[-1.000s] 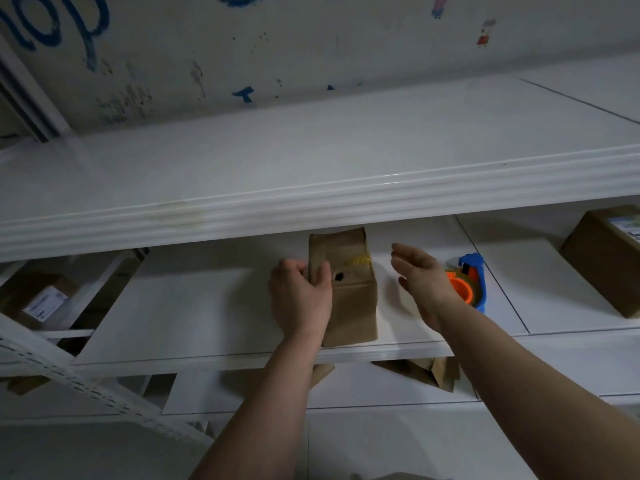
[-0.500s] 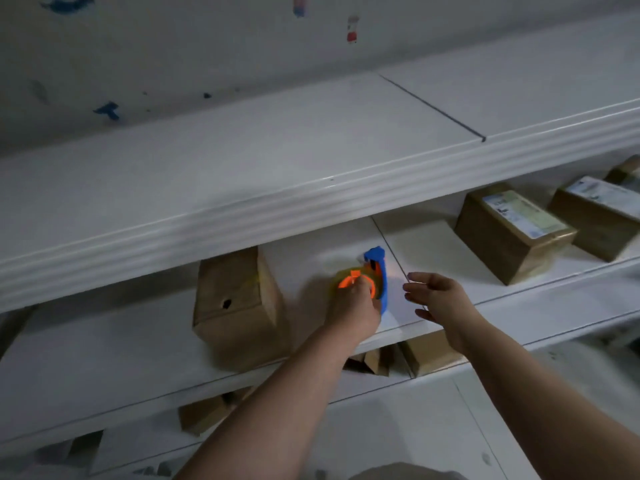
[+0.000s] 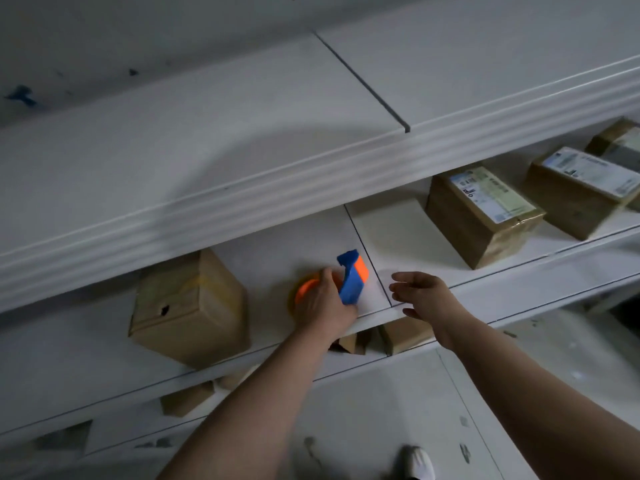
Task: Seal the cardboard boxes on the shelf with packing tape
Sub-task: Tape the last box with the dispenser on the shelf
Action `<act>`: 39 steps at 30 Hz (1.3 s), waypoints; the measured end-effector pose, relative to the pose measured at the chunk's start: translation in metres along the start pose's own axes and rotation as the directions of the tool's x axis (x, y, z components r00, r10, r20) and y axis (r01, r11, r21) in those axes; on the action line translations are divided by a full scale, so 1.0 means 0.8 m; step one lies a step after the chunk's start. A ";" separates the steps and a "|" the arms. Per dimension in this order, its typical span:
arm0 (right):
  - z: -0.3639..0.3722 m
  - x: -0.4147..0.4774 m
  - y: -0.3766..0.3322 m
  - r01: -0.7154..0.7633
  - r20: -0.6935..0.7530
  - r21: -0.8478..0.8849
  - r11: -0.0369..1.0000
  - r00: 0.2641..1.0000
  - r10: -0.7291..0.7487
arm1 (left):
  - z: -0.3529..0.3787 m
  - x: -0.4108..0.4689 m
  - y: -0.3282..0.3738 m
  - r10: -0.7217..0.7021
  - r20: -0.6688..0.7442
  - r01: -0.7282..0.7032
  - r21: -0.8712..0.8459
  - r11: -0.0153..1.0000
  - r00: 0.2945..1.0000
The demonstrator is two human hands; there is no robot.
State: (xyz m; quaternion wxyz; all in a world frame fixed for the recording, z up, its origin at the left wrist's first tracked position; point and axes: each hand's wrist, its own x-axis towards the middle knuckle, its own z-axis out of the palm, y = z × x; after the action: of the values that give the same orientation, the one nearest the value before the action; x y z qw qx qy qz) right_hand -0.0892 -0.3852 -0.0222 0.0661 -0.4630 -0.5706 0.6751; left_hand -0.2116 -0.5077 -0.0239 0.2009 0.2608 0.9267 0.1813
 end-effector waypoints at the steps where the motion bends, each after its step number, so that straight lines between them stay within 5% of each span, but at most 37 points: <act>1: 0.010 0.000 0.005 0.004 -0.024 -0.005 1.000 1.000 -0.004 | -0.010 -0.017 -0.008 0.014 0.009 -0.013 -0.052 0.999 1.000; 6: 0.065 -0.039 0.021 -0.030 -0.013 -0.042 0.999 0.999 0.029 | -0.065 -0.104 -0.082 0.038 0.174 0.051 -0.480 0.876 0.984; 10: 0.127 -0.094 0.043 -0.187 0.260 0.071 0.980 0.952 0.162 | -0.106 -0.160 -0.166 0.095 0.277 0.055 -0.489 0.871 0.956; 15: 0.202 -0.144 0.059 -0.113 0.429 0.139 0.984 0.902 0.043 | -0.145 -0.210 -0.256 0.054 0.187 0.047 -0.495 0.867 0.981; 21: 0.258 -0.181 0.049 -0.031 0.533 0.095 0.995 0.846 -0.024 | -0.186 -0.254 -0.297 0.096 0.045 -0.094 -0.039 0.995 0.994; 31: 0.298 -0.205 0.051 0.050 0.423 0.081 0.995 0.903 -0.079 | -0.200 -0.272 -0.333 0.329 -0.079 -0.278 0.372 0.886 0.941; 37: 0.244 -0.173 0.017 0.032 0.246 0.321 0.946 0.962 -0.116 | -0.238 -0.268 -0.386 0.220 -0.096 -0.177 0.332 0.926 0.971; 39: 0.232 -0.166 0.001 0.061 0.308 0.298 0.953 0.939 -0.156 | -0.258 -0.268 -0.409 0.144 -0.157 -0.098 0.272 0.957 0.977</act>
State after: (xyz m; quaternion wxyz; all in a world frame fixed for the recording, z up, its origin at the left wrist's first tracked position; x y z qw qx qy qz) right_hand -0.1446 -0.5990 0.0353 0.0735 -0.2975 -0.4956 0.8127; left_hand -0.2744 -0.9359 0.0673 0.0709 0.3246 0.9388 0.0911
